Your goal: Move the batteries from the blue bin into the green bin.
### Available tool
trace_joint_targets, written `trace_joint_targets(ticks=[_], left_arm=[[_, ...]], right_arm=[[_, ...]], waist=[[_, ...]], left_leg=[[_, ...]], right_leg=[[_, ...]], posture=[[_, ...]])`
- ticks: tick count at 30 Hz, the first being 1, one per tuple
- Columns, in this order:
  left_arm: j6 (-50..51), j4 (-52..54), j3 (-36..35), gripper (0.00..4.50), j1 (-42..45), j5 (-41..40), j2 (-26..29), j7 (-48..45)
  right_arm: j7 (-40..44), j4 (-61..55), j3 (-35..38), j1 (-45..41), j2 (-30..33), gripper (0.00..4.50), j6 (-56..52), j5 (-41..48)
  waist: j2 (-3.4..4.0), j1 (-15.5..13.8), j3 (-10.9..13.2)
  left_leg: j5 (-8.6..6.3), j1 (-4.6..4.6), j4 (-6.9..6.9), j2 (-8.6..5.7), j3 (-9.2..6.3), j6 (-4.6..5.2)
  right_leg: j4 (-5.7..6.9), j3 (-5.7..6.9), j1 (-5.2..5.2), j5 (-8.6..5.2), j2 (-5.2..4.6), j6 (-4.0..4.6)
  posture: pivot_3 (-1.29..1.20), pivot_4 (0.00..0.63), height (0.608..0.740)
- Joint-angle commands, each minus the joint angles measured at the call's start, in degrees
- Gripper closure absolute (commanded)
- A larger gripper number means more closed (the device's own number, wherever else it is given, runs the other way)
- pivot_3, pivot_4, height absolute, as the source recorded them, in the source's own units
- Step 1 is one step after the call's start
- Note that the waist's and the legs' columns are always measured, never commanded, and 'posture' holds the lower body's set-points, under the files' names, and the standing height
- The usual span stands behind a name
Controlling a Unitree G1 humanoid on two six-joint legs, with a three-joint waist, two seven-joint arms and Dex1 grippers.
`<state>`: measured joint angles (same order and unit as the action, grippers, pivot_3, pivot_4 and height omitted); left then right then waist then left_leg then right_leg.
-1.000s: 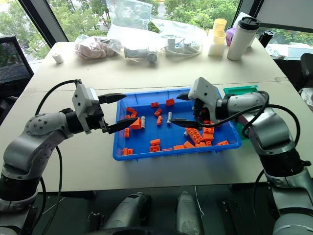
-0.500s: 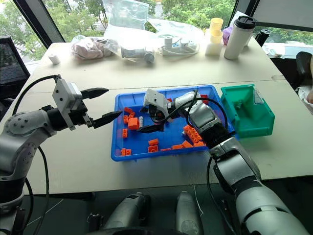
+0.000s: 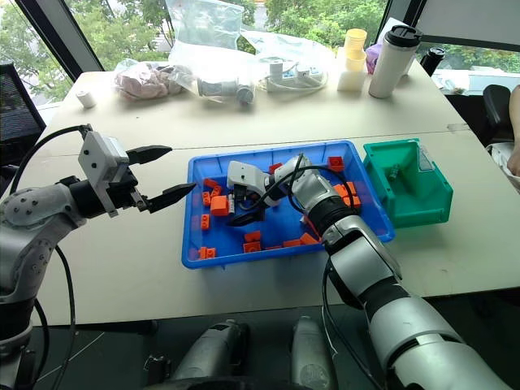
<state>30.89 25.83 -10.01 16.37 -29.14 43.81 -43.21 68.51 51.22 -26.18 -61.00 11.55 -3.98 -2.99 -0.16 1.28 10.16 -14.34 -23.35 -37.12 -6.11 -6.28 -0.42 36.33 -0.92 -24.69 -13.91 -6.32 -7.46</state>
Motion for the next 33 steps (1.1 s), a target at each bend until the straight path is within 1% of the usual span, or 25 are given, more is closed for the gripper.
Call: trace_joint_targets(ticks=[1,5,8,9,11,14,17,19,21,23,24,25,28,30,33], left_arm=[[-0.7,2.0,-1.3,0.00,0.2,0.1,0.3,0.6],[-0.9,1.9,-0.9,0.00,0.3,0.2,0.2,0.6],[-0.9,1.9,-0.7,0.00,0.3,0.2,0.1,0.8],[-1.1,1.8,-0.4,0.00,0.4,0.3,0.0,0.8],[-1.2,1.7,0.0,0.00,0.6,0.5,-0.3,1.0],[-1.4,1.5,0.5,0.00,0.9,0.7,-0.7,0.9],[-1.4,1.6,0.8,0.00,1.1,0.8,-1.1,0.9],[-1.3,1.7,1.1,0.00,1.3,0.6,-1.4,0.9],[-1.6,1.5,2.3,0.00,1.7,0.6,-2.2,0.7],[-1.8,1.3,3.3,0.00,2.1,0.7,-2.9,0.6],[-2.0,1.2,4.0,0.00,2.4,0.7,-3.6,0.6],[-2.2,0.9,5.0,0.00,2.8,0.9,-4.3,0.4],[-3.0,-0.3,7.0,0.00,3.8,1.4,-5.7,-0.6],[-3.6,-1.6,8.0,0.00,5.0,1.6,-6.5,-1.2],[-4.4,-3.3,9.2,0.00,6.4,2.2,-7.3,-2.1]], right_arm=[[-1.2,2.2,0.4,-1.0,-0.6,0.07,2.7,-2.3],[-1.5,3.4,0.8,-1.0,-0.7,0.07,4.1,-3.5],[-1.5,3.8,1.1,-1.0,-0.7,0.86,4.8,-3.9],[-1.5,3.9,1.2,-1.0,-0.6,1.28,4.9,-4.0],[-1.3,3.8,1.5,-0.9,-0.4,2.28,5.0,-4.3],[-1.1,1.0,2.9,-0.7,0.3,2.32,3.4,-3.4],[-0.4,-6.9,5.4,0.3,3.6,2.32,0.8,-1.6],[-0.1,-15.8,7.5,2.3,7.6,2.32,-1.6,-0.4],[1.0,-31.7,14.2,5.7,15.8,2.32,-9.6,3.5],[1.1,-42.1,19.1,8.4,22.1,2.32,-15.8,6.3],[0.8,-45.6,21.9,10.3,25.9,2.32,-18.6,7.1],[0.3,-47.9,25.0,12.8,30.4,2.32,-20.2,6.9],[-2.7,-50.4,31.4,18.1,39.4,2.32,-24.9,6.2],[-5.0,-50.5,35.2,20.7,42.7,2.32,-28.2,6.8],[-6.1,-52.0,37.2,25.5,45.5,2.32,-28.9,7.6]], waist=[[0.01,0.0,0.0],[0.01,0.0,0.0],[0.01,0.0,0.0],[0.01,0.0,0.0],[0.01,0.0,0.0],[0.01,0.0,0.0],[0.02,-0.3,0.0],[0.02,-0.5,0.0],[0.02,-0.8,0.0],[0.05,-1.4,0.0],[0.05,-1.5,0.0],[0.05,-1.6,0.0],[0.01,-2.0,0.0],[0.01,-1.8,0.0],[0.03,-1.2,0.0]], left_leg=[[0.00,0.00,0.00,0.00,0.00,0.00],[0.00,0.01,0.00,0.00,0.00,0.00],[0.00,0.02,0.00,0.00,0.00,0.00],[0.00,0.02,0.00,0.00,0.00,-0.01],[0.00,0.02,0.00,0.00,0.00,-0.01],[0.01,0.02,0.00,0.00,0.00,-0.01],[0.01,0.02,-0.01,-0.01,-0.01,-0.01],[0.01,-0.01,-0.02,-0.03,-0.02,-0.01],[0.00,-0.03,-0.03,-0.04,-0.03,-0.01],[0.00,-0.12,-0.04,-0.09,-0.11,0.00],[-0.01,-0.12,-0.04,-0.09,-0.06,0.01],[-0.01,-0.12,-0.02,-0.09,-0.04,0.02],[-0.03,-0.09,-0.02,-0.05,-0.03,0.05],[-0.15,-0.03,-0.02,-0.04,0.03,0.27],[-0.16,0.01,-0.02,-0.01,0.11,0.28]], right_leg=[[0.00,0.00,0.00,0.00,0.00,0.00],[0.00,0.00,0.01,0.00,0.00,0.00],[0.00,0.00,0.02,0.00,0.00,0.00],[0.00,0.00,0.02,0.00,0.00,0.00],[0.01,-0.01,0.02,0.00,0.00,0.00],[0.01,0.00,0.02,0.00,0.00,0.00],[0.02,-0.01,0.02,0.00,0.00,0.00],[0.00,-0.01,0.02,0.00,-0.01,0.00],[0.00,0.00,0.01,0.00,-0.02,0.00],[-0.01,0.02,-0.02,0.00,-0.06,0.00],[-0.04,0.02,-0.04,0.00,-0.07,0.00],[-0.06,0.01,-0.04,0.00,-0.08,0.00],[-0.11,0.05,0.05,0.00,-0.07,0.00],[-0.11,0.02,0.11,0.00,-0.09,0.00],[-0.07,-0.03,0.10,0.00,-0.13,0.01]], posture=[[0.00,0.150,0.740],[0.00,0.150,0.740],[0.00,0.150,0.740],[0.00,0.150,0.740],[0.00,0.150,0.740],[0.00,0.150,0.740],[0.00,0.150,0.740],[0.00,0.150,0.740],[0.00,0.150,0.740],[0.00,0.150,0.740],[0.00,0.150,0.740],[0.00,0.150,0.740],[0.00,0.150,0.740],[0.00,0.150,0.740],[0.00,0.150,0.740]])
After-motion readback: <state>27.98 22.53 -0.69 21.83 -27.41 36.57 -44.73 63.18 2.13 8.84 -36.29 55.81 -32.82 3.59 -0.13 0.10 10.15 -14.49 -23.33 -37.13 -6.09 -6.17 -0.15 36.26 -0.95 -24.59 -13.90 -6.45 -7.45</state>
